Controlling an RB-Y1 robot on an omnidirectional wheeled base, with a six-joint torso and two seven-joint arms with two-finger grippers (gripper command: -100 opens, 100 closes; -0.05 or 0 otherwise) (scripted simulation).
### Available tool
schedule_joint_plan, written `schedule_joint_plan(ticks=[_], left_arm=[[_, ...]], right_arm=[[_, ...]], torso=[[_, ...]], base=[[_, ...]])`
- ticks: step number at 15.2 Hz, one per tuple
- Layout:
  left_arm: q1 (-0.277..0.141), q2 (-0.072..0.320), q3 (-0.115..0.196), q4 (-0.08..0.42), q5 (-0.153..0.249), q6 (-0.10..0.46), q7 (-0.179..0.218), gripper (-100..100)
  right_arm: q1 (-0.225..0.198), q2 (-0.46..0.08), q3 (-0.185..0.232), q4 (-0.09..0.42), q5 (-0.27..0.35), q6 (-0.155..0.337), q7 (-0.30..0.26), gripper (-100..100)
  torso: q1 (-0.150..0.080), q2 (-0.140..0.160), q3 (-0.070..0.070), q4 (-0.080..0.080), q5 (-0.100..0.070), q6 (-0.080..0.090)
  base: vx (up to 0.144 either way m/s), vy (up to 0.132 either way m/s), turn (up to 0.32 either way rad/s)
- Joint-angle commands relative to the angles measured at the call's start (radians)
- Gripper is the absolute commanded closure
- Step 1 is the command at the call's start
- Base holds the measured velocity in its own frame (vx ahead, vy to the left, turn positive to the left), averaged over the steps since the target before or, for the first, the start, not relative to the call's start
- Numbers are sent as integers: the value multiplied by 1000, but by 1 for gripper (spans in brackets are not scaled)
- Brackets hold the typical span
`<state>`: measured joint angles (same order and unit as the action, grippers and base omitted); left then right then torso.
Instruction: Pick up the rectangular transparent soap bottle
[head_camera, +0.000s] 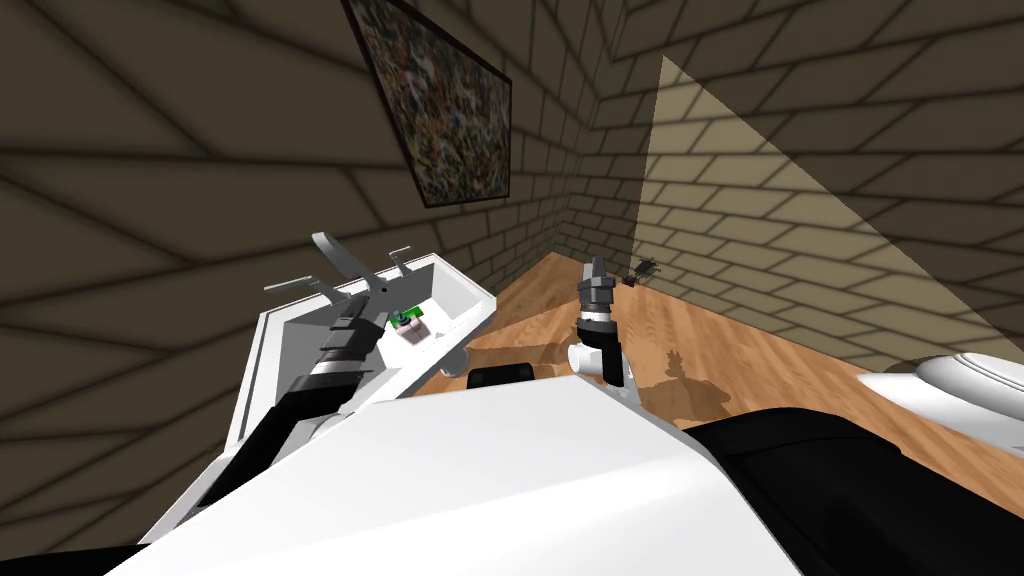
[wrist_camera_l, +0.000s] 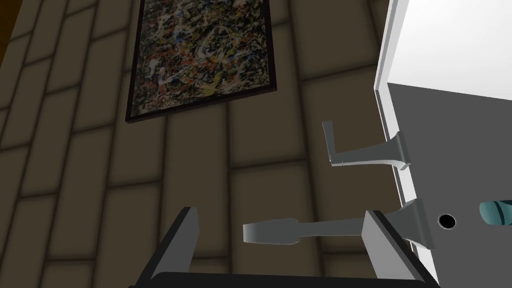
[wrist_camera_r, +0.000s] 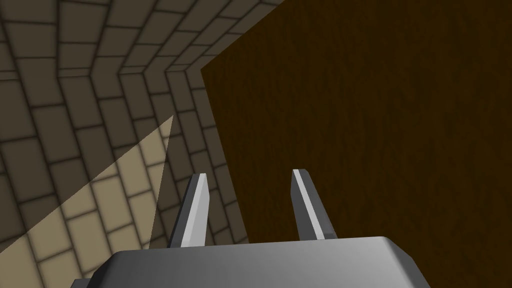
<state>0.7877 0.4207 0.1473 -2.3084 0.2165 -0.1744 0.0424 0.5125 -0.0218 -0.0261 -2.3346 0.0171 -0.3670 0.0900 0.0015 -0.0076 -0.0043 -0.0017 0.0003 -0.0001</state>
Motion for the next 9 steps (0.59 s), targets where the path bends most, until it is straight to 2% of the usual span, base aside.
schedule_joint_plan(ticks=[1,2,3,4,5,6,7,8,9], left_arm=[[29,25,12,-7,13,33,-4,-100],[60,60,33,-11,31,69,-6,-100],[60,60,33,-11,31,69,-6,-100],[91,95,54,-13,50,100,-8,-100],[91,95,54,-13,50,106,-8,-100],[123,129,75,-13,69,137,-10,-100],[123,129,75,-13,69,144,-10,-100],[156,162,98,-13,89,175,-12,-100],[156,162,98,-13,89,183,-12,-100]], right_arm=[[0,0,0,0,0,0,0,0],[0,0,0,0,0,0,0,0],[0,0,0,0,0,0,0,0],[0,0,0,0,0,0,0,0],[0,0,0,0,0,0,0,0],[0,0,0,0,0,0,0,0],[0,0,0,0,0,0,0,0],[0,0,0,0,0,0,0,0],[0,0,0,0,0,0,0,0]], torso=[[0,0,0,0,0,0],[-1,0,0,0,0,0],[-1,0,0,0,0,0],[-1,0,0,0,0,0],[-1,-1,0,0,0,0],[-1,-1,-1,0,0,0],[-1,-1,-1,0,0,0],[-1,-1,-1,0,0,0],[-1,-1,-1,0,0,0]], base=[[100,-1,-1],[100,1,-2],[100,-2,-3],[120,-7,-10],[127,0,-4],[125,0,-14],[112,1,-6],[105,-2,-14],[97,-5,-10]])
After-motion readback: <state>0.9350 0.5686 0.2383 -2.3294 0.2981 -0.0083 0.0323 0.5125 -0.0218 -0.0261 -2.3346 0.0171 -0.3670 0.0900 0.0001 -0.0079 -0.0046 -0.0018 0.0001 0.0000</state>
